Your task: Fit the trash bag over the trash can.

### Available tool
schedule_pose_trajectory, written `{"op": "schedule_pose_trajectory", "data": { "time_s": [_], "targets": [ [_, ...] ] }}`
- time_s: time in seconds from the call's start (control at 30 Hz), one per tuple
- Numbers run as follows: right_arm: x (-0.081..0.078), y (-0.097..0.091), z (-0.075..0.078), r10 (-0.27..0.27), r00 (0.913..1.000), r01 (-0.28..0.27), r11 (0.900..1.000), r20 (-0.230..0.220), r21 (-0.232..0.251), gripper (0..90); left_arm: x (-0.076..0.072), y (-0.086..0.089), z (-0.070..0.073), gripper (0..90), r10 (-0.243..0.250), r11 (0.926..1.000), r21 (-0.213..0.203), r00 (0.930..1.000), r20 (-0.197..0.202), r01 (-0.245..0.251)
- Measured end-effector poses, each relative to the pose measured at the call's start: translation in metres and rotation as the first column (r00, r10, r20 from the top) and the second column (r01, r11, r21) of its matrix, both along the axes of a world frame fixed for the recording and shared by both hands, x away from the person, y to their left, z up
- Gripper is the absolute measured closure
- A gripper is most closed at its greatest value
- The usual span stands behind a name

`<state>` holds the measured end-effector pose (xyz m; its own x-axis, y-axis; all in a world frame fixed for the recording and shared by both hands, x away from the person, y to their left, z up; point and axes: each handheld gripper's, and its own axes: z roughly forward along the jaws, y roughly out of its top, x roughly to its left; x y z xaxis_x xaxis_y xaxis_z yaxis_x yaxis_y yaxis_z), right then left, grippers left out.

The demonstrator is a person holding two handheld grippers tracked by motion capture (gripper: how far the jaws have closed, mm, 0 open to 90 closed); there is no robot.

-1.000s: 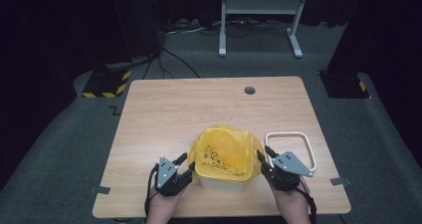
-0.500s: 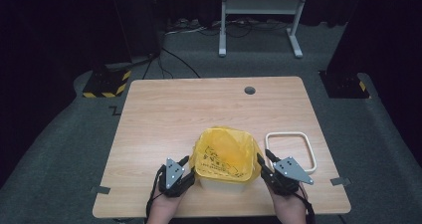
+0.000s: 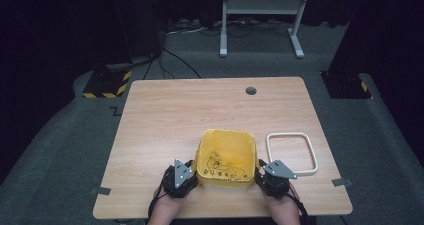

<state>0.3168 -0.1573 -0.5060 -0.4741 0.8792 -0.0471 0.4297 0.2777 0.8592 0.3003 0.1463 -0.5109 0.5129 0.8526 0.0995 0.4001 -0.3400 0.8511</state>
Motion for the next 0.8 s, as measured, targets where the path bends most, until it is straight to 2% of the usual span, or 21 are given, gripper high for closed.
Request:
{"op": "schedule_pose_trajectory", "data": {
  "time_s": [0.07, 0.13, 0.17, 0.33, 0.43, 0.57, 0.63, 0.7, 0.73, 0.8],
  "targets": [
    [0.001, 0.001, -0.007, 0.000, 0.9997, 0.000, 1.0000, -0.024, -0.009, 66.6, 0.003, -0.001, -0.006, 59.2, -0.003, 0.9999, 0.014, 0.9996, -0.027, 0.004],
    [0.002, 0.002, -0.013, 0.001, 0.9990, -0.002, 0.9997, -0.045, -0.026, 66.6, 0.006, -0.003, -0.012, 58.8, -0.009, 0.9986, 0.052, 0.9981, -0.060, 0.013],
    [0.002, 0.003, -0.015, -0.003, 0.9980, 0.000, 0.9993, -0.063, -0.038, 66.6, 0.007, -0.004, -0.014, 58.4, -0.008, 0.9982, 0.058, 0.9974, -0.072, 0.013],
    [0.003, 0.001, -0.016, -0.004, 0.9979, 0.001, 0.9986, -0.064, -0.054, 65.3, 0.007, -0.004, -0.014, 56.4, 0.000, 0.9978, 0.067, 0.9976, -0.069, 0.005],
    [-0.001, -0.002, -0.011, -0.009, 0.9993, 0.007, 0.9986, -0.036, -0.053, 62.0, 0.006, 0.002, -0.012, 49.2, -0.010, 0.9994, 0.034, 0.9965, -0.083, 0.012],
    [-0.006, -0.010, 0.000, -0.014, 0.9997, 0.015, 0.9993, 0.018, -0.035, 58.7, 0.004, 0.017, -0.005, 45.9, -0.005, 0.9969, -0.079, 0.9984, -0.056, 0.000],
    [-0.007, -0.014, 0.004, -0.025, 0.9992, 0.026, 0.9995, 0.032, -0.021, 57.5, 0.004, 0.023, -0.002, 44.6, 0.015, 0.9942, -0.106, 0.9987, -0.049, -0.021],
    [-0.009, -0.017, 0.009, -0.033, 0.9981, 0.033, 0.9994, 0.052, -0.006, 56.5, 0.003, 0.030, 0.001, 43.8, 0.033, 0.9885, -0.147, 0.9986, -0.041, -0.038],
    [-0.010, -0.017, 0.011, -0.034, 0.9976, 0.034, 0.9994, 0.061, -0.003, 56.0, 0.003, 0.033, 0.003, 43.4, 0.044, 0.9826, -0.179, 0.9987, -0.027, -0.048],
    [-0.013, -0.017, 0.018, -0.028, 0.9943, 0.029, 0.9996, 0.103, -0.006, 55.0, 0.003, 0.037, 0.004, 45.0, 0.055, 0.9744, -0.218, 0.9984, -0.010, -0.056]
  ]
}}
